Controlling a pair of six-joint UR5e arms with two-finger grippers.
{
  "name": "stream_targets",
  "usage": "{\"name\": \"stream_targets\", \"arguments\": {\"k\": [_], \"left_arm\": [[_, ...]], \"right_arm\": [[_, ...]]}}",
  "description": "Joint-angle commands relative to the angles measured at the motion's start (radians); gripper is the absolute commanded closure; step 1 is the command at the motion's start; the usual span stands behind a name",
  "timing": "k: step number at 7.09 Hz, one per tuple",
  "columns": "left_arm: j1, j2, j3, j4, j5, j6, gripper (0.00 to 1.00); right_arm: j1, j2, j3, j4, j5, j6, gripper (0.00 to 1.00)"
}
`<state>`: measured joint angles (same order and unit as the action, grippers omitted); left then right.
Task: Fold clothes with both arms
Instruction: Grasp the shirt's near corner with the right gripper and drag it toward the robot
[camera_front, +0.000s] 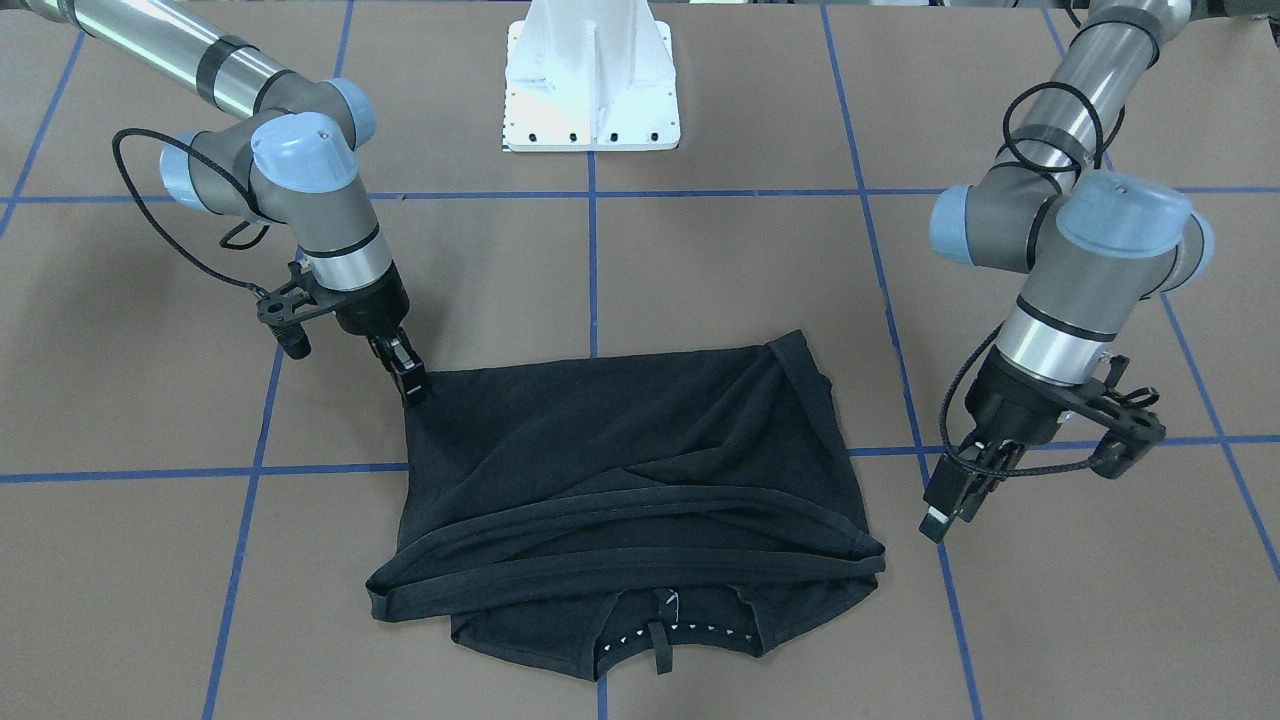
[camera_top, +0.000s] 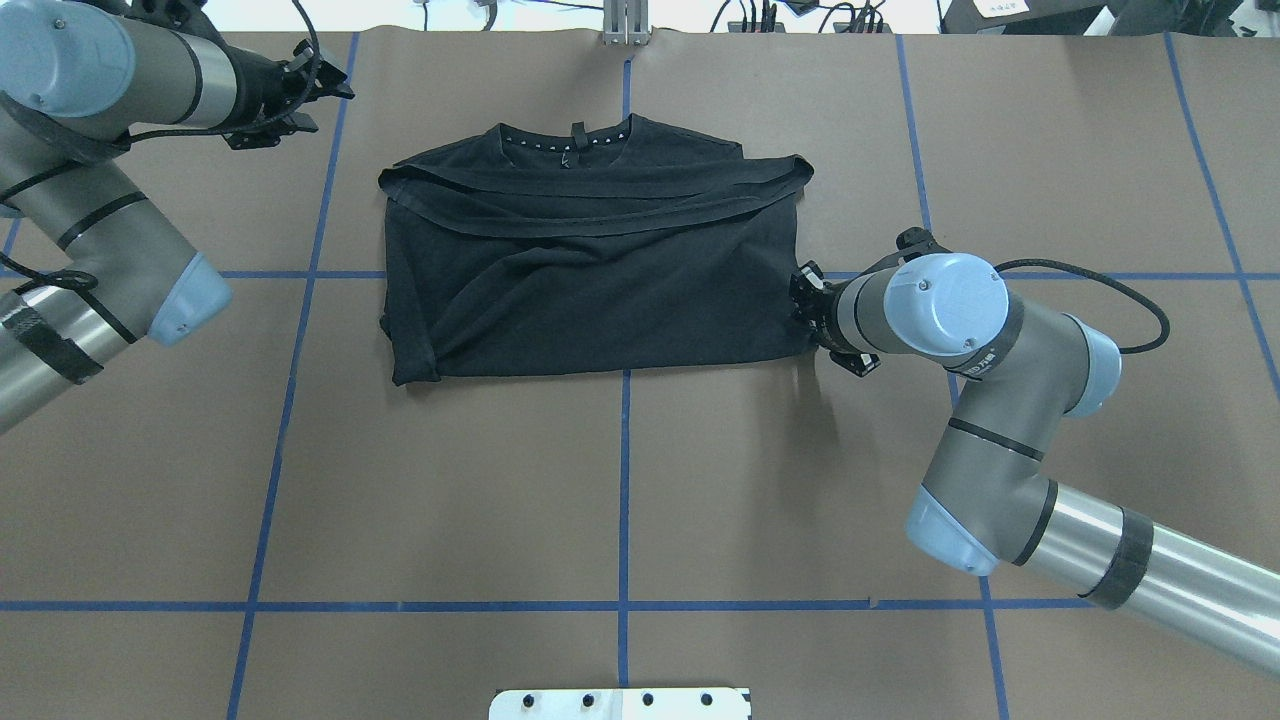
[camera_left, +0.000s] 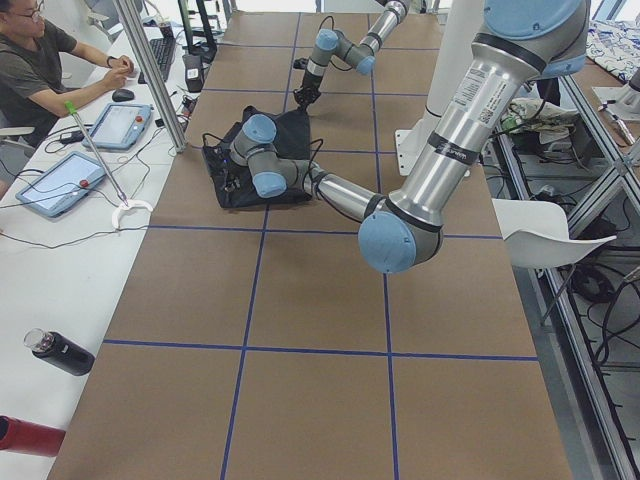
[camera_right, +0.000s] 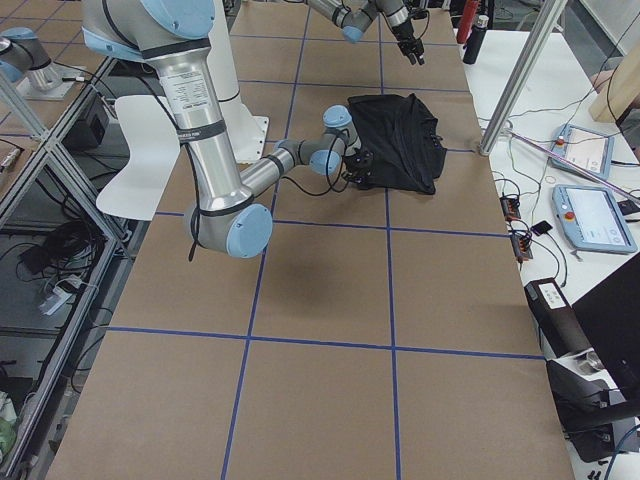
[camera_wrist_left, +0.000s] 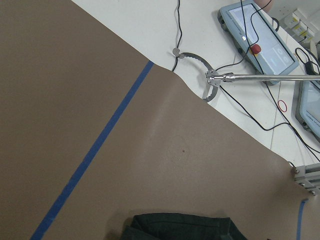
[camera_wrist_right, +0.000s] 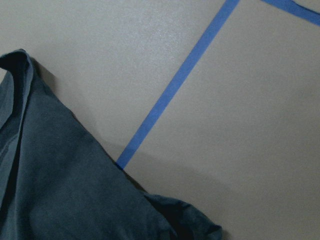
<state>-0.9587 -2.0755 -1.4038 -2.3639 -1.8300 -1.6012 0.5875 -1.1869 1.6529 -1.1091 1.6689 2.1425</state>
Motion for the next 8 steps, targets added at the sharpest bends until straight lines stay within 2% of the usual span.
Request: {"name": "stream_targets", "arguments": {"k": [1,2,3,4,5,6,7,8], "left_arm": [[0.0,-0.001,-0.004,0.0,0.0,0.0,0.35],[0.002,-0.001,-0.01,0.0,-0.002,0.0,0.35],[0.002,-0.001,-0.011,0.0,-0.006,0.001,0.35],[0.003,-0.001,-0.012,0.0,-0.008,0.001,0.35],[0.003,-0.003,-0.012,0.0,-0.009,0.001,0.35],[0.003,-0.006,-0.014,0.0,-0.009,0.001,0.35],[0.003,-0.008,-0.014,0.0,-0.009,0.0,0.35],[0.003,-0.011,-0.024,0.003,-0.009,0.0,0.35]], "right_arm": [[0.006,-0.002,0.022,-0.002,0.017,-0.001,1.0],[0.04,-0.029,0.088,-0.017,0.09,-0.001,1.0],[0.05,-0.125,0.202,-0.026,0.118,0.001,1.0],[0.049,-0.196,0.317,-0.069,0.118,0.002,1.0],[0.029,-0.223,0.409,-0.148,0.121,0.011,1.0],[-0.035,-0.243,0.506,-0.249,0.156,0.013,1.0],[-0.129,-0.24,0.574,-0.303,0.204,0.052,1.0],[-0.256,-0.214,0.603,-0.304,0.207,0.151,1.0]]}}
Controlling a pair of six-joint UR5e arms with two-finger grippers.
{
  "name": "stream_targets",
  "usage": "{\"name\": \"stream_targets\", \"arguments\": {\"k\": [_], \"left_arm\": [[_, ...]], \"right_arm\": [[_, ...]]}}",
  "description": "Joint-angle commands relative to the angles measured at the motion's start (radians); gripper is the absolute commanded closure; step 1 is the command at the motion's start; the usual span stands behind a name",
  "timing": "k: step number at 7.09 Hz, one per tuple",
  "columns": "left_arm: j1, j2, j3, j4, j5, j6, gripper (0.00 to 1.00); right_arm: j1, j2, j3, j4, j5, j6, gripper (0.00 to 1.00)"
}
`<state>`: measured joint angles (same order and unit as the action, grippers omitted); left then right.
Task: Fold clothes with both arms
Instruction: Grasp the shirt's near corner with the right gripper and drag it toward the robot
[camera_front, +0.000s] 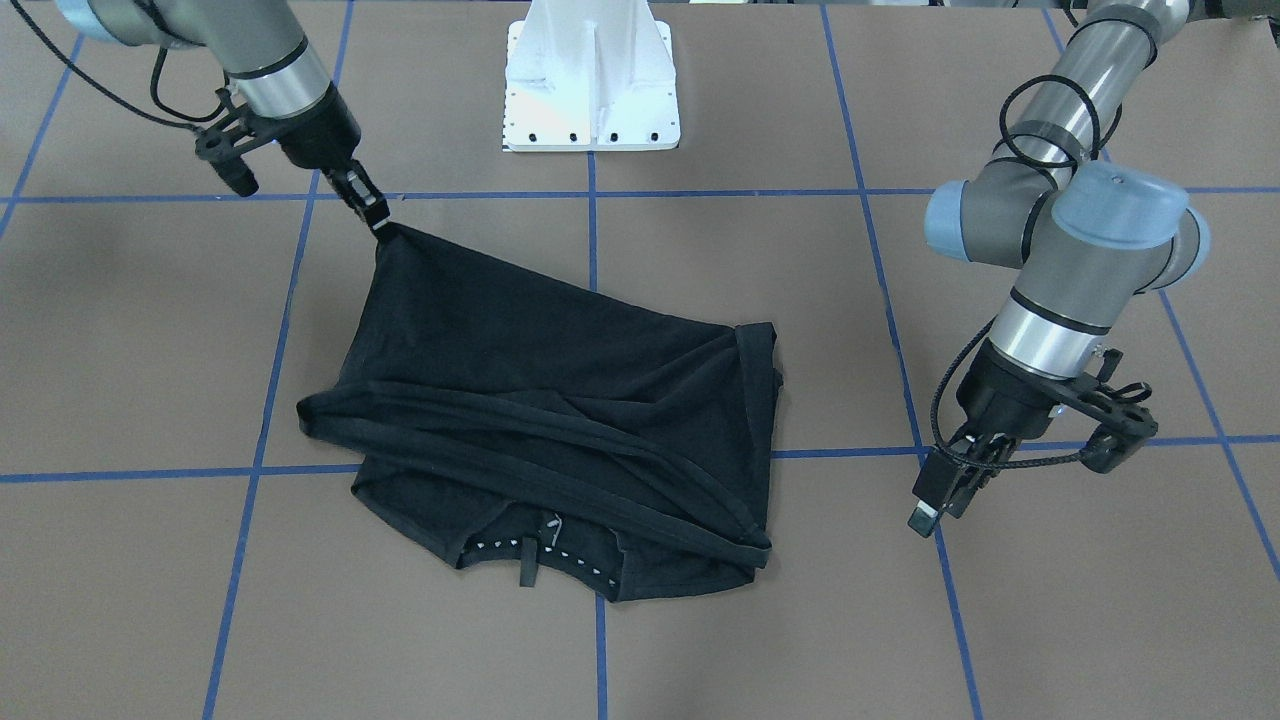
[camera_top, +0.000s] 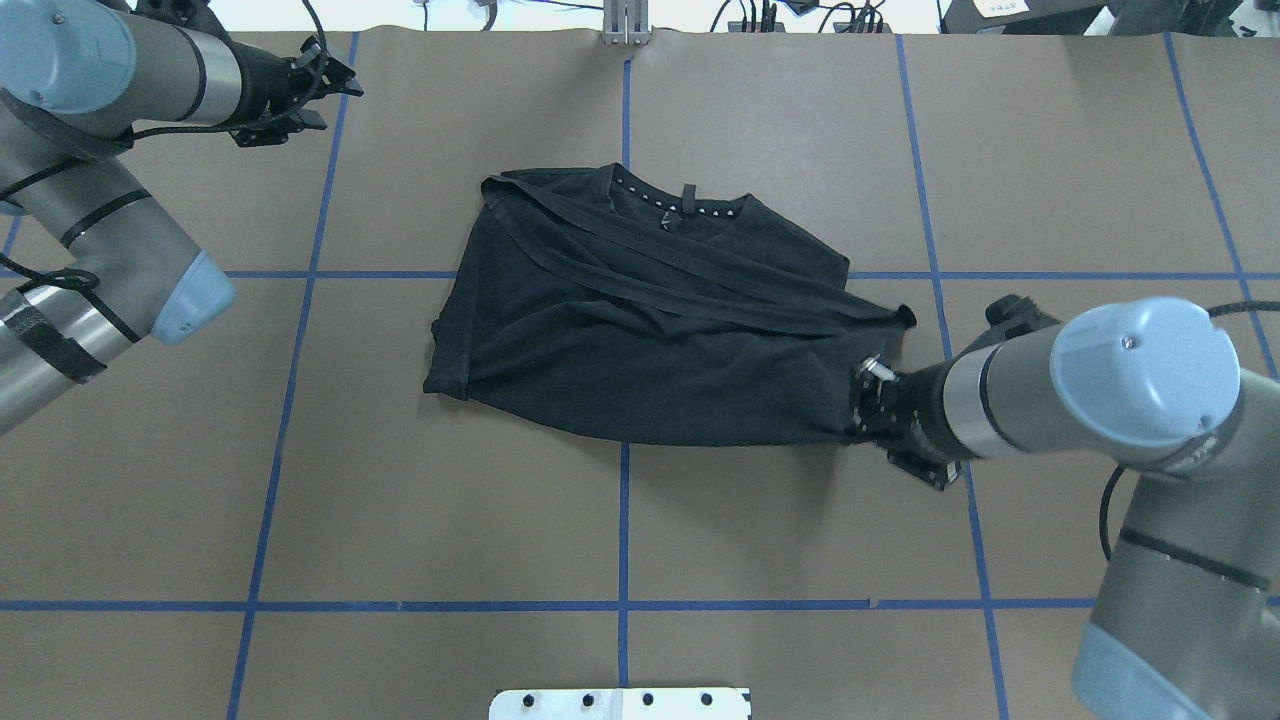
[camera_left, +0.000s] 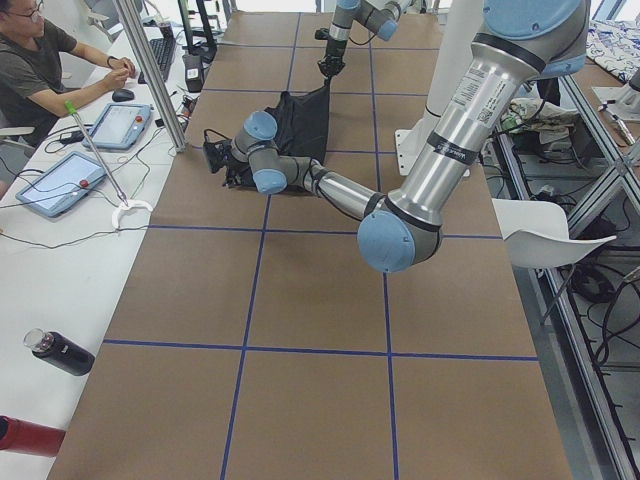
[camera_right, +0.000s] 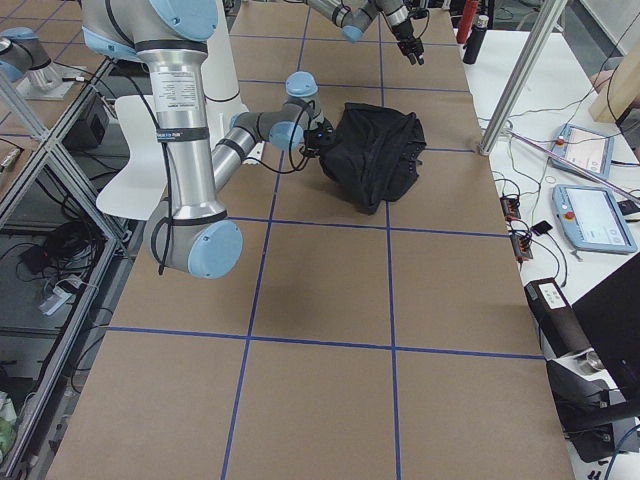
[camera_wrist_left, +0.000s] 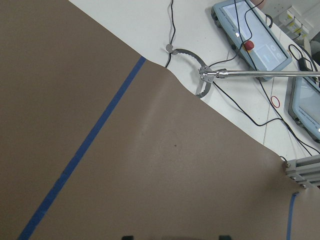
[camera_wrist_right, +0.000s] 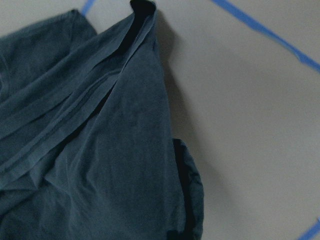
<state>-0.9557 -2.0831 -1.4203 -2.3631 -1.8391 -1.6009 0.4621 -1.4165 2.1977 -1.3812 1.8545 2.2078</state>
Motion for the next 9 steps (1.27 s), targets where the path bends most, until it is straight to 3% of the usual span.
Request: {"name": "stream_targets", "arguments": {"k": [1,2,3,5,6,7,9], "left_arm": [[0.0,-0.003,-0.017,0.002,-0.002,-0.001,0.35],[0.0,0.0,-0.032,0.004,-0.003,-0.001,0.35],[0.0,0.001,-0.042,0.004,-0.027,-0.004,0.35],[0.011,0.006,-0.13,0.095,-0.071,-0.054,0.35],[0.049,0.059,-0.237,0.179,-0.057,-0.053,0.35],[0.128,0.134,-0.337,0.224,0.008,-0.05,0.35],[0.337,0.132,-0.414,0.501,0.235,-0.053,0.36]], "right_arm": [[-0.236,0.095,0.062,-0.033,0.017,0.13,1.0],[-0.325,0.128,0.059,-0.036,-0.003,0.145,0.19],[-0.329,0.126,0.057,-0.036,-0.047,0.145,0.0],[-0.234,0.125,0.056,-0.036,-0.044,0.144,0.0],[-0.171,0.131,0.051,-0.036,-0.037,0.136,0.0],[-0.108,0.134,0.039,-0.036,-0.037,0.127,0.0],[0.05,0.178,-0.043,-0.035,-0.037,0.11,0.0]]}}
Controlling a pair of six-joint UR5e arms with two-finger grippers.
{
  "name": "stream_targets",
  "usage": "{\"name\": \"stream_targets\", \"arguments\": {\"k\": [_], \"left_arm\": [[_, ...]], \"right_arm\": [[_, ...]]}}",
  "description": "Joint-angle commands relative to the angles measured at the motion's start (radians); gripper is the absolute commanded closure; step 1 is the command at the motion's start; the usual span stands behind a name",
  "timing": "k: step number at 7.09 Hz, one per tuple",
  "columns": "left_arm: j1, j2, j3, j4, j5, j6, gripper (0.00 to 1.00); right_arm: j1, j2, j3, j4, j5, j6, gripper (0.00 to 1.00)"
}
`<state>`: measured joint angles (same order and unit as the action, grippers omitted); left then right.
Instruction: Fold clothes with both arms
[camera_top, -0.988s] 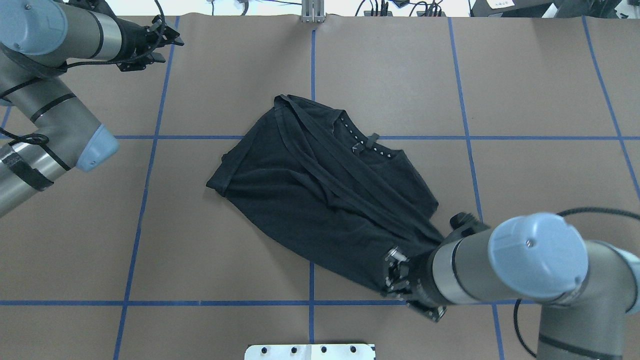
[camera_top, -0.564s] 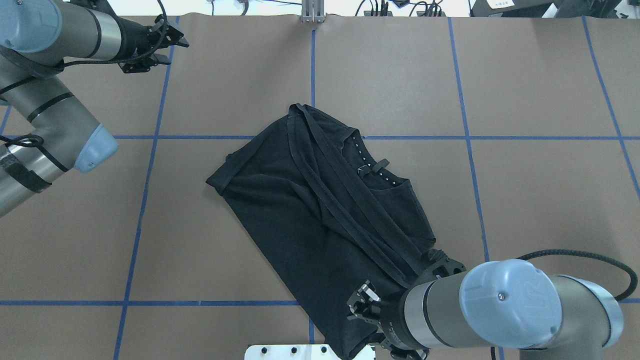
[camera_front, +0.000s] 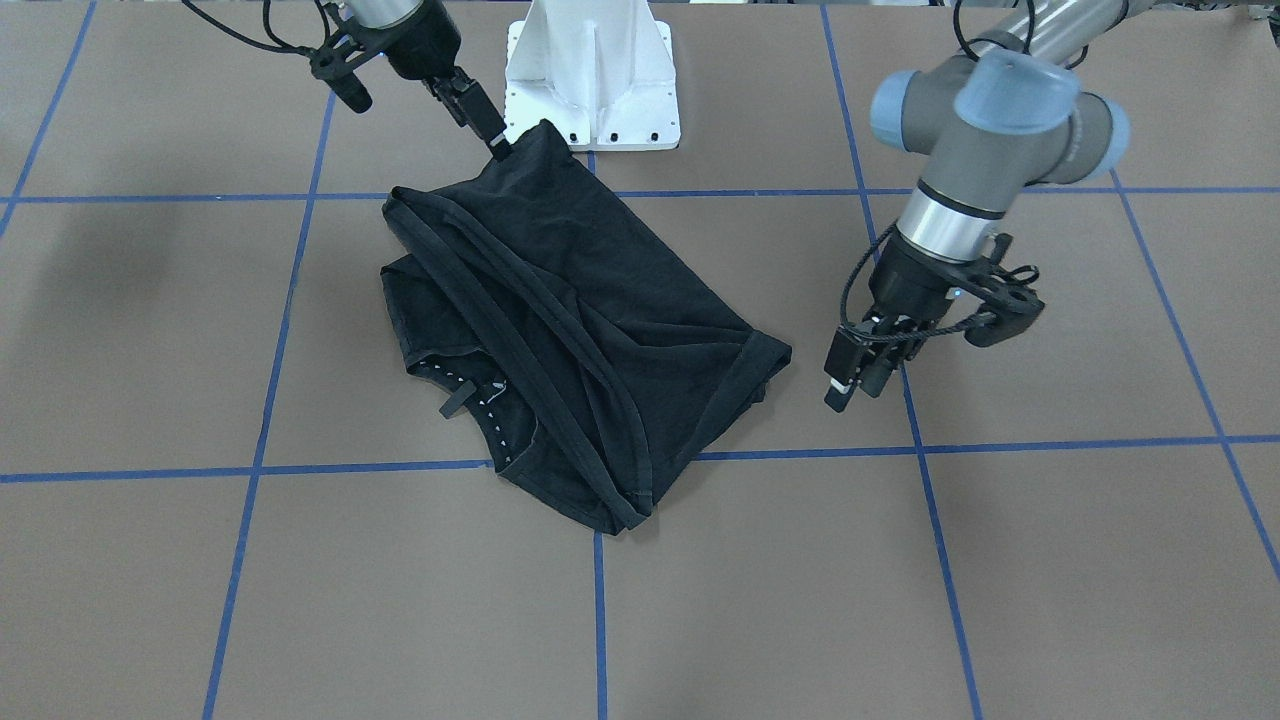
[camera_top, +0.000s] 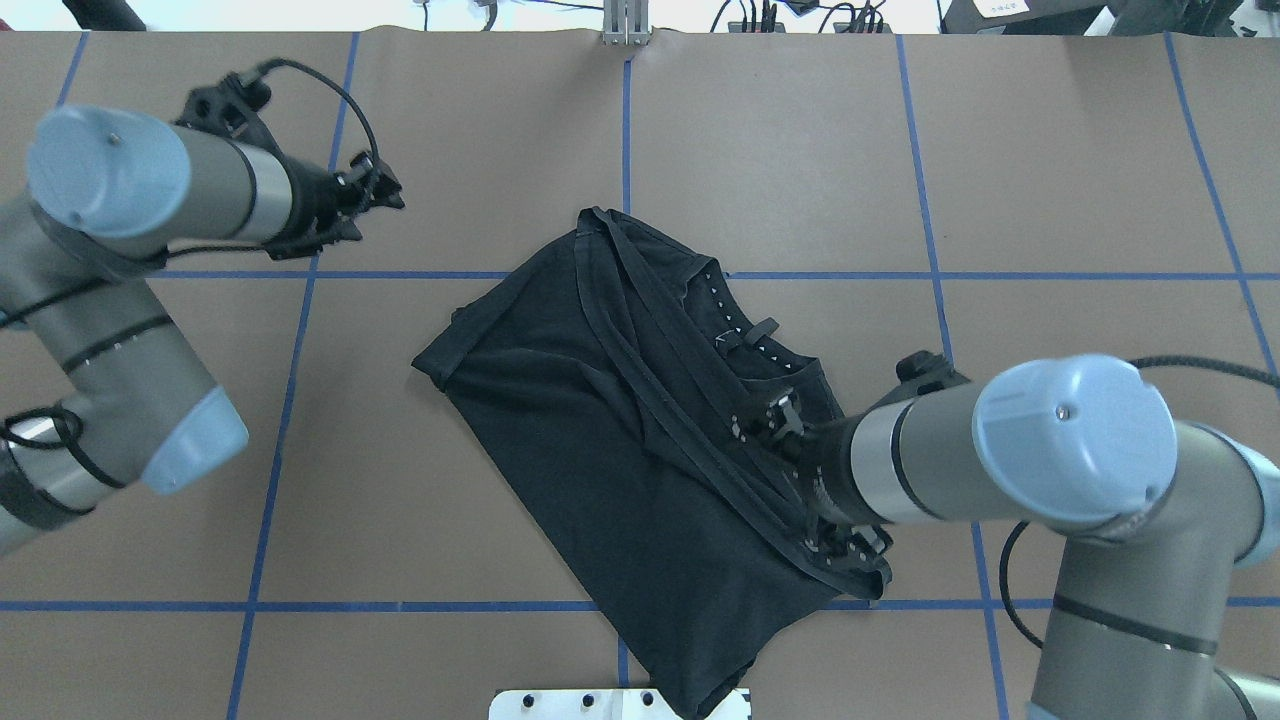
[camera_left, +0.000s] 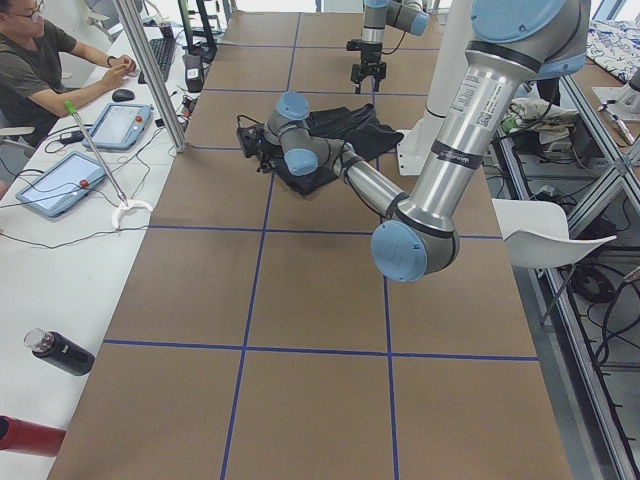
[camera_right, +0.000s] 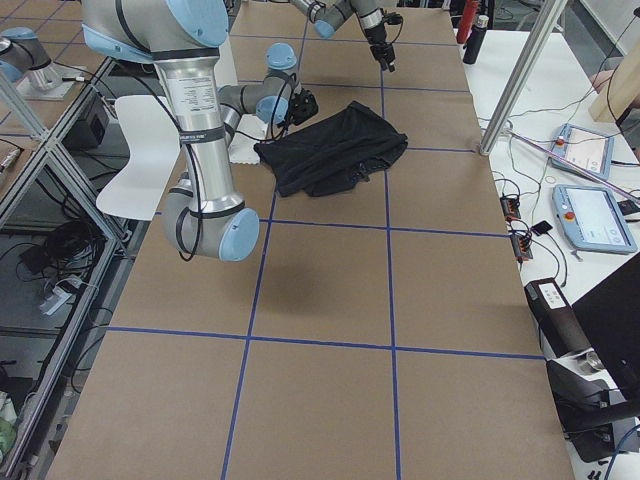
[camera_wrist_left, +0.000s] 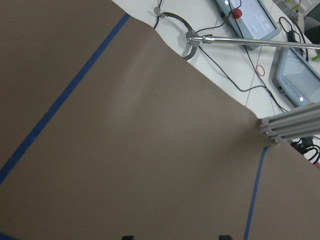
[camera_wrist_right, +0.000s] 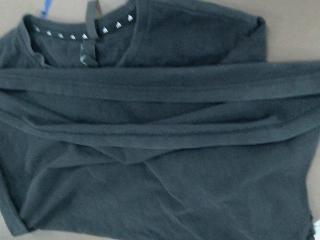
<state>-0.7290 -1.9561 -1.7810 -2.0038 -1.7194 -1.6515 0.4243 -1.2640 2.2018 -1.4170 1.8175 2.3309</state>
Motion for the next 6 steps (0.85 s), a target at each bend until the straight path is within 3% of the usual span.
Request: {"name": "stream_targets", "arguments": {"k": [1,4,6], "left_arm": [[0.161,0.037,-0.055,0.143,0.163,-0.005,0.36],[0.267,0.033,-0.032,0.137,0.21,-0.024,0.36],[0.269,0.031,0.037,0.061,0.211,-0.017,0.37]], "right_arm": [[0.126,0.072,-0.123,0.0,-0.006,-0.066,0.0],[0.128,0.077,-0.177,0.001,-0.009,-0.09,0.0],[0.128,0.077,-0.18,0.001,-0.004,-0.09,0.0]]}}
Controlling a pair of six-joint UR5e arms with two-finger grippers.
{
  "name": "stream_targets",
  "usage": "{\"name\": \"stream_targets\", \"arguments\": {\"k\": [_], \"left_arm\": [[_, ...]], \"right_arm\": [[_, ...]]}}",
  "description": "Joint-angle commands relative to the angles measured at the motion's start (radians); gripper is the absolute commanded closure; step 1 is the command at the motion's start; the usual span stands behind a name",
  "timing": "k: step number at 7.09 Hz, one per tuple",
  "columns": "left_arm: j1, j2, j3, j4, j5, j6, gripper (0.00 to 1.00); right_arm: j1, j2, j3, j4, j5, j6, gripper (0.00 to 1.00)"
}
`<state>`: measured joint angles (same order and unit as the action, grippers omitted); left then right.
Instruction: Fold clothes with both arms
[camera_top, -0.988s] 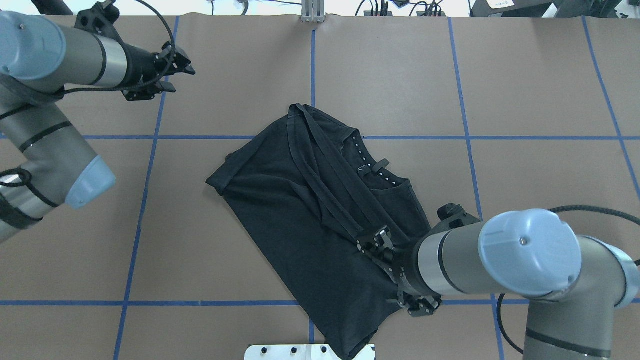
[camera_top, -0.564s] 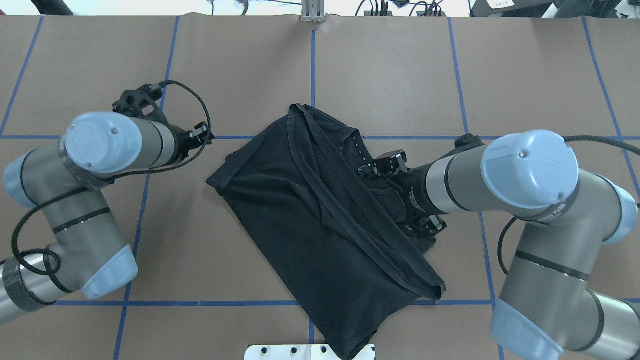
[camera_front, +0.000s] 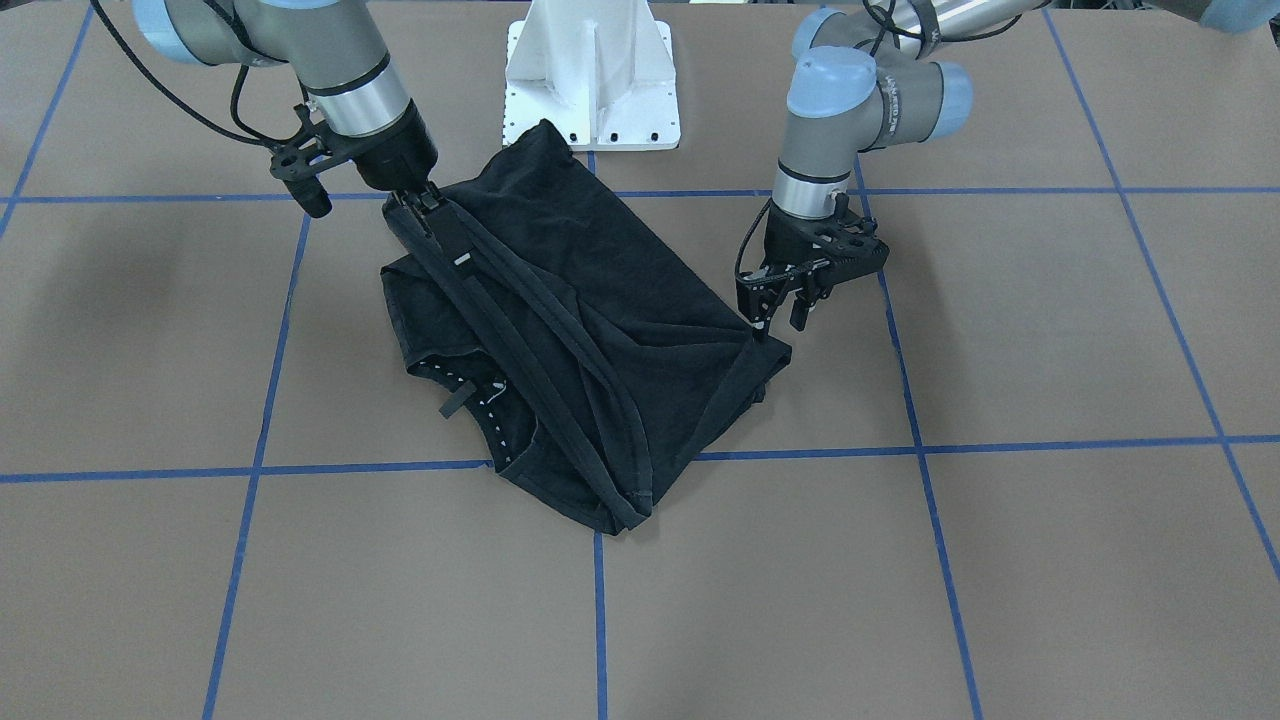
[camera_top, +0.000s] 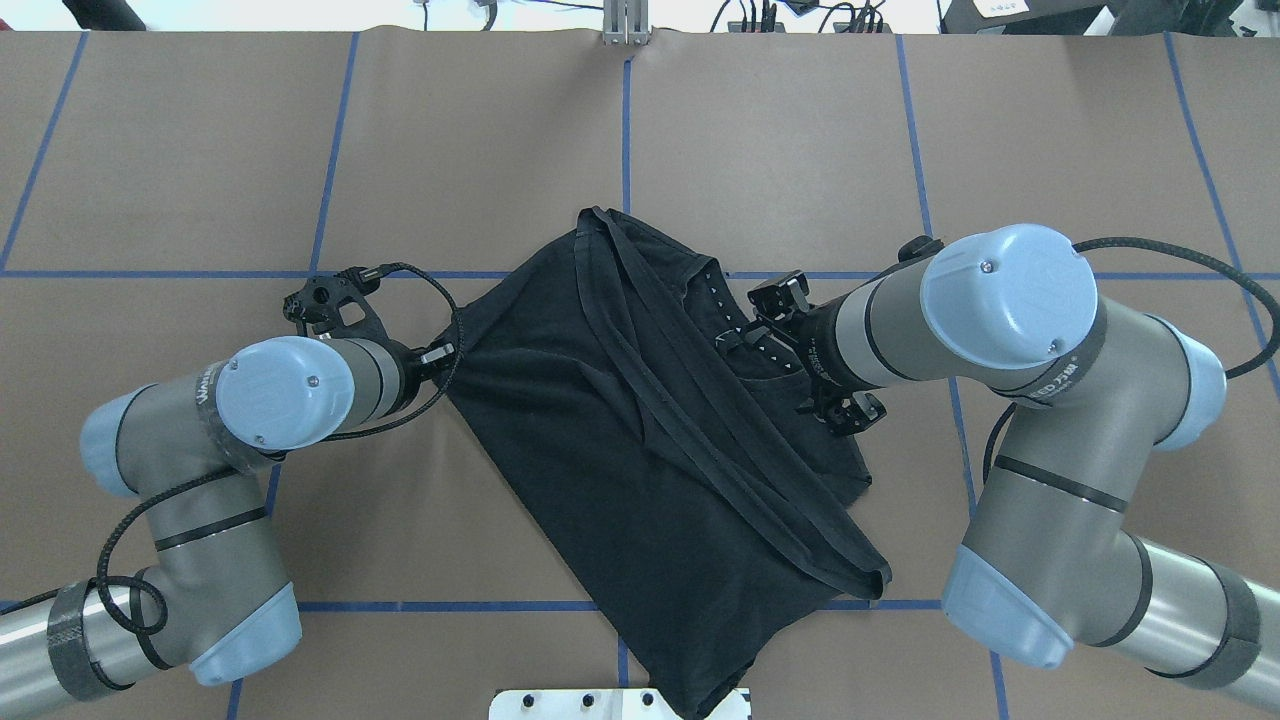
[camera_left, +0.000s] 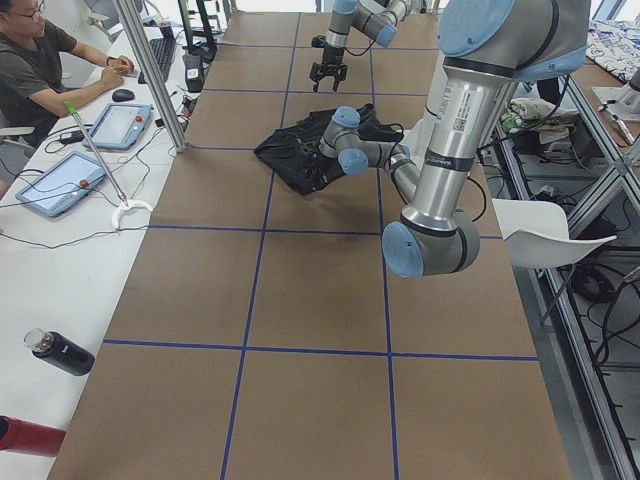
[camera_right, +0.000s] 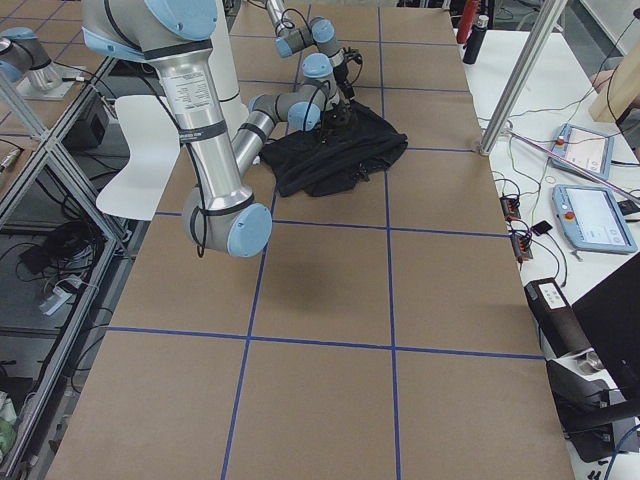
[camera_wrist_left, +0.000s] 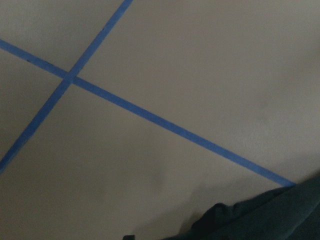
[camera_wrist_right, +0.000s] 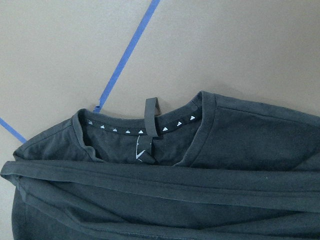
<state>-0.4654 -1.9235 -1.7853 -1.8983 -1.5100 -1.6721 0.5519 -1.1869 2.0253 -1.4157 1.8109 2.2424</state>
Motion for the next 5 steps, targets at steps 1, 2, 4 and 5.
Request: {"name": "stream_targets", "arguments": {"k": [1,2,4,5], "left_arm": [[0.005,-0.003,0.052,-0.059,0.025,0.005,0.4],[0.005,-0.005,0.055,-0.062,0.03,0.005,0.56],[-0.005,-0.008,0.064,-0.117,0.03,0.04,1.0],[-0.018,-0.008,0.067,-0.134,0.03,0.045,1.0]], "right_arm": [[0.002,0.0,-0.004,-0.002,0.002,0.0,0.0],[0.002,-0.003,-0.004,-0.002,0.002,0.0,0.0],[-0.001,-0.008,-0.004,-0.002,0.004,0.0,0.0],[-0.003,-0.01,-0.005,-0.003,0.002,0.0,0.0]]}}
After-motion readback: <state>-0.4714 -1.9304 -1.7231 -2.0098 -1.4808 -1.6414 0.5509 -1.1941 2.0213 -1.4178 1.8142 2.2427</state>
